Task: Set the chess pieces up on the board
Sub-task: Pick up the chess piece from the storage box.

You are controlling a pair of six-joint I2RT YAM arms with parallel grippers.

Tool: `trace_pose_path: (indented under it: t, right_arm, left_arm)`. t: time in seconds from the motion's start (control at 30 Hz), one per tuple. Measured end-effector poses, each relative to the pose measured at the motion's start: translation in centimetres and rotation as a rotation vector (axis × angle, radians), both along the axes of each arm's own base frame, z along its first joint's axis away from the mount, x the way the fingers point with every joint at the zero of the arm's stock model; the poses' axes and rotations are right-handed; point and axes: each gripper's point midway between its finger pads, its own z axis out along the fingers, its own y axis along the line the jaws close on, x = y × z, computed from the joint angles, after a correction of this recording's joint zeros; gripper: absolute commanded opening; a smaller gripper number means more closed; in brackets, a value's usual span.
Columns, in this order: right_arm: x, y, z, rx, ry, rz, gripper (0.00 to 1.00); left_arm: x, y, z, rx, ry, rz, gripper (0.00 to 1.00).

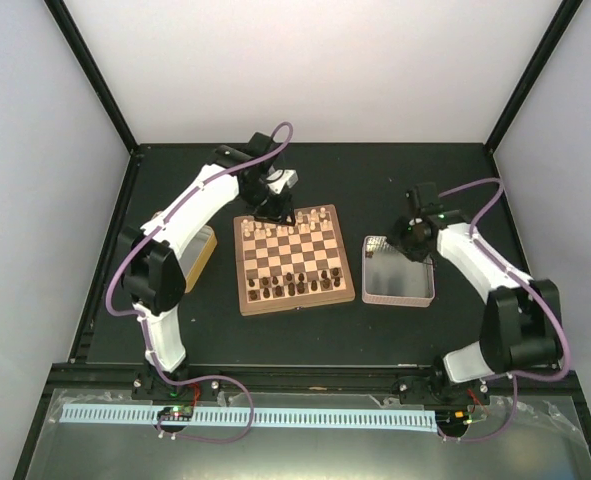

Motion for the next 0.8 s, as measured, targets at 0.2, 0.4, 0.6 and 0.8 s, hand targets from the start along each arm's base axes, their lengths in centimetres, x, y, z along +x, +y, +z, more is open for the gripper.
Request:
trace_pose_path:
  t: [0.2,0.4,0.6,0.8]
  right_arm:
    - [0.8,4.4,-4.3,0.232,0.105,-0.146,0.33]
    - [2.0,5.8,-5.8,0.357,0.149,-0.331,0.24]
    - [1.2,5.6,-7.5,0.387,0.211,-0.449,0.23]
    - [1.6,5.7,-8.8,0.403,0.232,-0.504,0.23]
  left_arm:
    - [-0.5,-0.2,0.1,-0.042,-0.019,0.036,0.38]
    - [-1.3,0.3,0.9,-0.066,-0.047,0.056,0.38]
    - [-1.6,0.4,1.2,-0.077,-0.061,0.063,0.38]
    - [-1.5,0.4,1.2,-0.079,-0.065,0.063,0.38]
